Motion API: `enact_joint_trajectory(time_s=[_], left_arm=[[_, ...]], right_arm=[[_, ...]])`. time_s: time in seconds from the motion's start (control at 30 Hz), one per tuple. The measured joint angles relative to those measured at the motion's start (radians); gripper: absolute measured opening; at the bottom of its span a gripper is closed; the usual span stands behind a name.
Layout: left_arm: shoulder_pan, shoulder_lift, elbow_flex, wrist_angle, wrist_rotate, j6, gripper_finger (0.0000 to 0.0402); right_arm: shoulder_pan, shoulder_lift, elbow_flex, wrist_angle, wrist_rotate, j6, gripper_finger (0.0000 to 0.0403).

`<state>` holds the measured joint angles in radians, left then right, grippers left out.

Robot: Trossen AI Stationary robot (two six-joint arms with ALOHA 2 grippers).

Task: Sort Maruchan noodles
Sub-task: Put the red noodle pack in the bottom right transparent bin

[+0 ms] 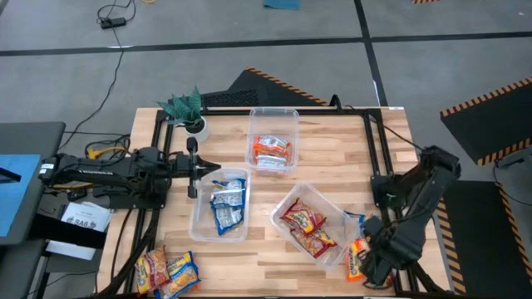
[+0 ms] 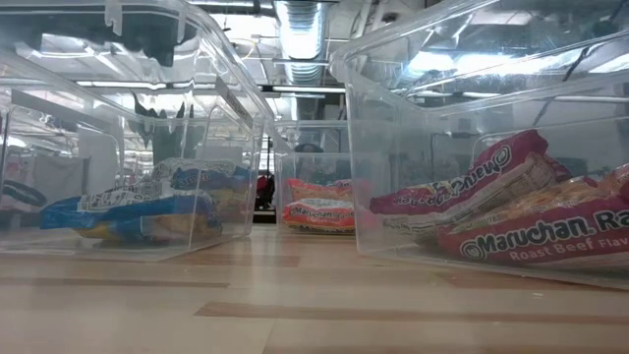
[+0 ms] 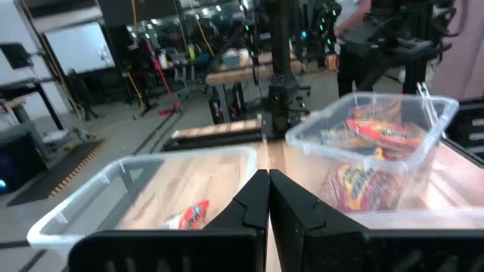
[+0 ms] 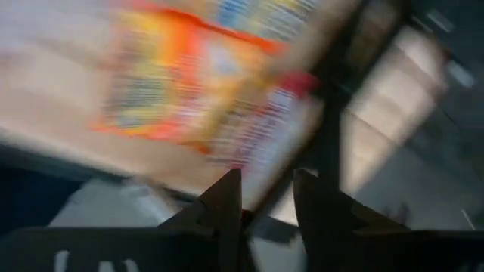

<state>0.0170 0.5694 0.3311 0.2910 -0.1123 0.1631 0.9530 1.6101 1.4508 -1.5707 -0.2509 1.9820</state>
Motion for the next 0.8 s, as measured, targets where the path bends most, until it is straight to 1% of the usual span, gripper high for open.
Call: enact_joint_trajectory(time_s=[0.07, 0.1, 0.13, 0.2, 0.23, 0.27, 0.43, 0.57, 0.67, 0.8], left_arm=[[0.000, 0.000, 0.001, -0.012, 0.001, -0.002, 0.0000], [0.000, 0.000, 0.001, -0.013, 0.000, 0.000, 0.0000], [0.000, 0.000, 0.001, -0.015, 0.000, 0.004, 0.0000], [0.000, 0.000, 0.001, -0.015, 0.000, 0.013, 0.0000], [0.000, 0.000, 0.001, -0.014, 0.000, 0.015, 0.0000], [0.000, 0.000, 0.001, -0.013, -0.002, 0.016, 0.0000], [0.000, 0.000, 0.001, -0.009, -0.005, 0.017, 0.0000], [0.000, 0.000, 0.002, -0.009, -0.005, 0.009, 0.0000], [0.000, 0.000, 0.002, -0.009, -0.005, -0.005, 0.0000], [0.000, 0.000, 0.002, -0.012, -0.005, -0.018, 0.0000]], right_arm=[[0.034, -0.043, -0.081, 0.049, -0.077, 0.107, 0.0151], [0.049, -0.069, -0.117, 0.096, -0.086, 0.154, 0.0154], [0.064, -0.093, -0.150, 0.154, -0.074, 0.198, 0.0156], [0.089, -0.135, -0.206, 0.259, 0.005, 0.277, 0.0162], [0.098, -0.151, -0.228, 0.290, 0.035, 0.304, 0.0165], [0.101, -0.162, -0.246, 0.299, 0.044, 0.320, 0.0169], [0.101, -0.170, -0.315, 0.294, 0.043, 0.330, 0.0199], [0.099, -0.154, -0.351, 0.316, 0.043, 0.298, 0.0227], [0.101, -0.149, -0.392, 0.384, 0.043, 0.298, 0.0241], [0.103, -0.149, -0.454, 0.486, 0.051, 0.292, 0.0245]])
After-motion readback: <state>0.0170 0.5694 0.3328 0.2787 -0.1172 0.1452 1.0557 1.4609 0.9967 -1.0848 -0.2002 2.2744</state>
